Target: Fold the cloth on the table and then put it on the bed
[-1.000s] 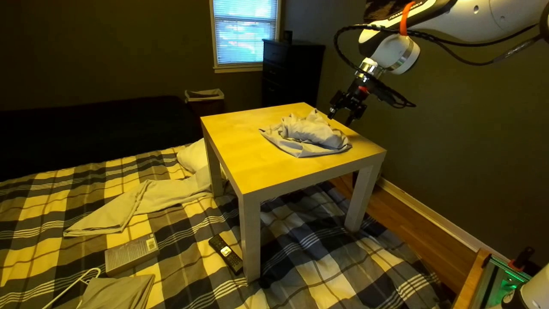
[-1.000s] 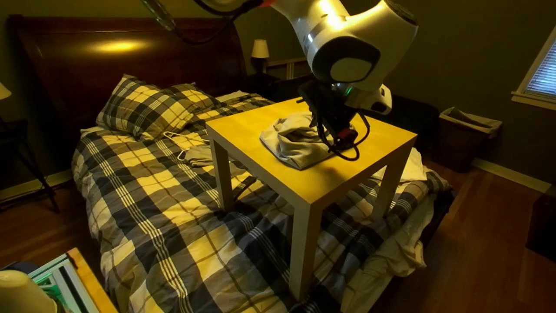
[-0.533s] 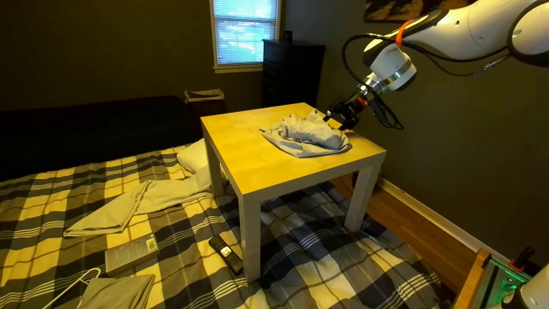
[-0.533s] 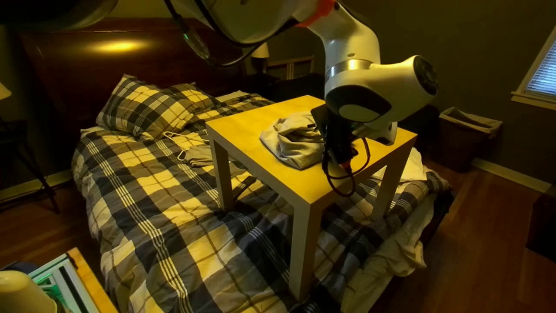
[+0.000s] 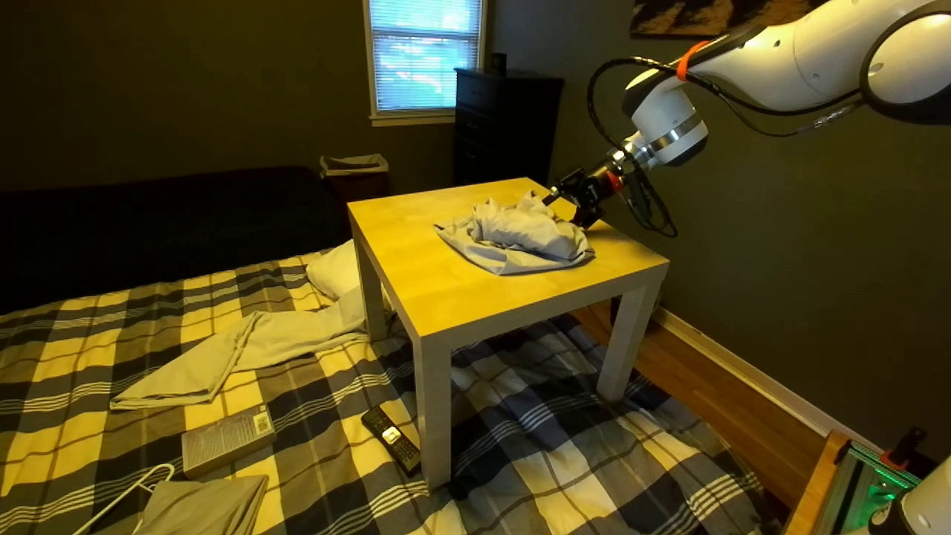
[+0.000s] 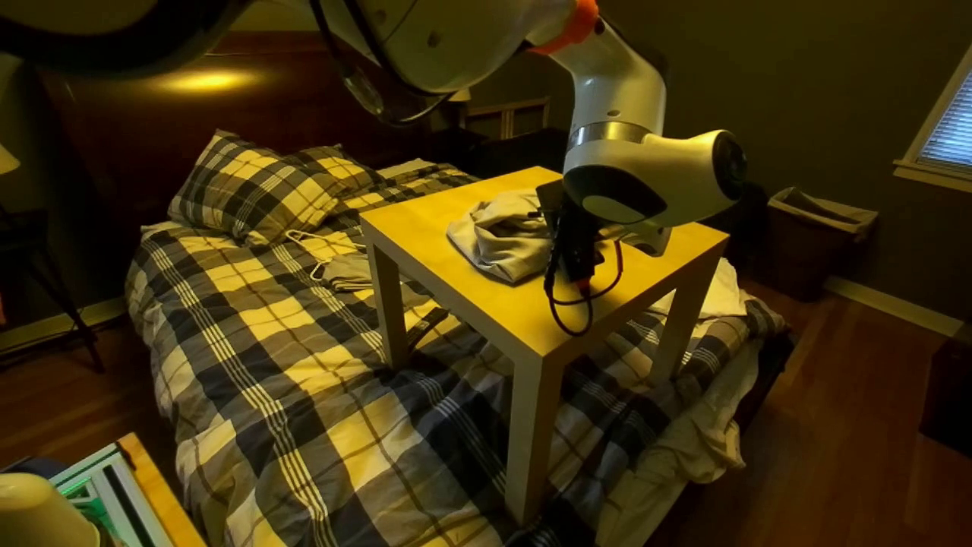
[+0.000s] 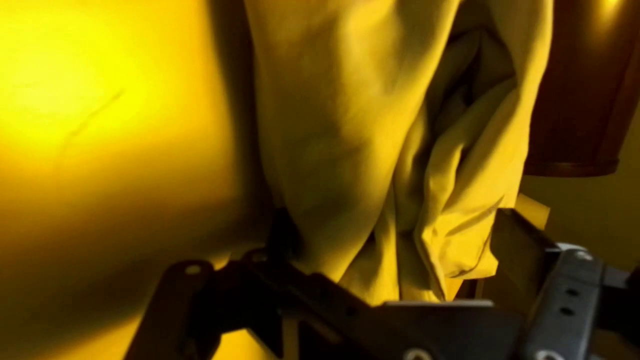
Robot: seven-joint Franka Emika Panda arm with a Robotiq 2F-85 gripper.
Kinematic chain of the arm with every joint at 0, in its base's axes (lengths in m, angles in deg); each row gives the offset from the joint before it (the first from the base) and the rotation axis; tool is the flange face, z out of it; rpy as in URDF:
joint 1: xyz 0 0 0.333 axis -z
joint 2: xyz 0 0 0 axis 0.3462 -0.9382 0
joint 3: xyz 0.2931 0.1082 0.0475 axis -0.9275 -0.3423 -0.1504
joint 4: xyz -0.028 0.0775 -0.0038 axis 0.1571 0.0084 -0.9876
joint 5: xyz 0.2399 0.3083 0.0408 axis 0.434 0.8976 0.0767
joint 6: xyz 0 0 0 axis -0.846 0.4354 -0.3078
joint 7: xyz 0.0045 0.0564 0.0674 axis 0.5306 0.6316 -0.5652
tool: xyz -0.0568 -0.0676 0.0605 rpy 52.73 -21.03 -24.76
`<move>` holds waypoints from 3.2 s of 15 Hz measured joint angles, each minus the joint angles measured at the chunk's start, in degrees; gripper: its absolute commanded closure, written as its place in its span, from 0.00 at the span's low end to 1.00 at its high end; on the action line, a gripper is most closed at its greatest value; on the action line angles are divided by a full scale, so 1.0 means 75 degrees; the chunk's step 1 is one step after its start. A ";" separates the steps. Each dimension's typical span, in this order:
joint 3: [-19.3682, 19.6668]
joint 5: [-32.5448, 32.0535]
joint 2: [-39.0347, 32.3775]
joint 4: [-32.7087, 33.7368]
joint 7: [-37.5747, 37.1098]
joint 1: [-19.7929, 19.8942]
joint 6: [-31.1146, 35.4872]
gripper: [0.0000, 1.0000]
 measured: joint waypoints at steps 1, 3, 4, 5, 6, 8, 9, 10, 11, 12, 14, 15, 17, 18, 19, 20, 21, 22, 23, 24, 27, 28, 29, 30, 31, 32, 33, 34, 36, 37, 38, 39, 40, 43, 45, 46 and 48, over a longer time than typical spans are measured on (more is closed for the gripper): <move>-0.0021 0.0004 0.0001 0.0016 -0.0003 -0.0078 0.0000 0.00; -0.0020 -0.0025 0.0011 0.0019 -0.0028 -0.0296 0.0112 0.00; -0.0014 -0.0077 0.0015 0.0016 -0.0052 -0.0429 0.0286 0.00; -0.0002 -0.0206 0.0026 -0.0006 -0.0103 -0.0596 0.0619 0.00; 0.0003 -0.0377 0.0050 -0.0059 -0.0210 -0.0783 0.1044 0.00; 0.0003 -0.0767 0.0155 -0.0228 -0.0650 -0.1203 0.2079 0.00; -0.0001 -0.0994 0.0230 -0.0339 -0.0934 -0.1418 0.2626 0.00; -0.0001 -0.1324 0.0300 -0.0461 -0.1284 -0.1637 0.3135 0.25; 0.0002 -0.1732 0.0368 -0.0585 -0.1671 -0.1840 0.3568 0.26; 0.0004 -0.2196 0.0428 -0.0703 -0.2086 -0.2019 0.3900 0.34; 0.0016 -0.3273 0.0520 -0.0909 -0.2995 -0.2289 0.4282 0.51; 0.0030 -0.3815 0.0553 -0.0982 -0.3443 -0.2377 0.4324 0.58; 0.0041 -0.4797 0.0608 -0.1067 -0.4185 -0.2475 0.4324 0.74; 0.0041 -0.5148 0.0644 -0.1096 -0.4443 -0.2505 0.4323 0.80; 0.0040 -0.5424 0.0696 -0.1104 -0.4624 -0.2534 0.4304 0.87; 0.0035 -0.5636 0.0749 -0.1118 -0.4743 -0.2550 0.4266 0.95; 0.0030 -0.5774 0.0803 -0.1128 -0.4798 -0.2555 0.4217 1.00; 0.0020 -0.5853 0.0862 -0.1133 -0.4815 -0.2554 0.4156 1.00; -0.0008 -0.5864 0.0932 -0.1134 -0.4815 -0.2542 0.4037 1.00; -0.0053 -0.5863 0.1030 -0.1133 -0.4815 -0.2522 0.3871 0.98; -0.0293 -0.5544 0.1467 -0.1104 -0.4617 -0.2432 0.3286 0.98; -0.0436 -0.5230 0.1669 -0.1079 -0.4374 -0.2385 0.3056 0.98; -0.0581 -0.4876 0.1882 -0.1054 -0.4082 -0.2357 0.2845 0.98; -0.0720 -0.4541 0.2096 -0.1007 -0.3806 -0.2355 0.2620 0.98; -0.0863 -0.4223 0.2291 -0.0937 -0.3571 -0.2370 0.2393 0.98; -0.0999 -0.3931 0.2448 -0.0867 -0.3344 -0.2404 0.2228 0.98; -0.1137 -0.3629 0.2562 -0.0790 -0.3128 -0.2453 0.2101 0.98; -0.1266 -0.3316 0.2625 -0.0705 -0.2919 -0.2531 0.2038 0.98; -0.1506 -0.2713 0.2623 -0.0552 -0.2578 -0.2742 0.1854 0.92; -0.1601 -0.2547 0.2601 -0.0516 -0.2513 -0.2854 0.1803 0.92; -0.1657 -0.2490 0.2582 -0.0508 -0.2498 -0.2936 0.1803 0.92; -0.1671 -0.2468 0.2569 -0.0508 -0.2483 -0.2978 0.1803 0.92; -0.1669 -0.2461 0.2557 -0.0507 -0.2456 -0.2979 0.1803 0.92; -0.1642 -0.2444 0.2533 -0.0501 -0.2398 -0.2935 0.1803 0.92; -0.1639 -0.2439 0.2532 -0.0499 -0.2393 -0.2932 0.1803 0.98; -0.1632 -0.2443 0.2533 -0.0499 -0.2393 -0.2939 0.1803 0.98; -0.1660 -0.2482 0.2459 -0.0431 -0.2294 -0.3030 0.1801 0.98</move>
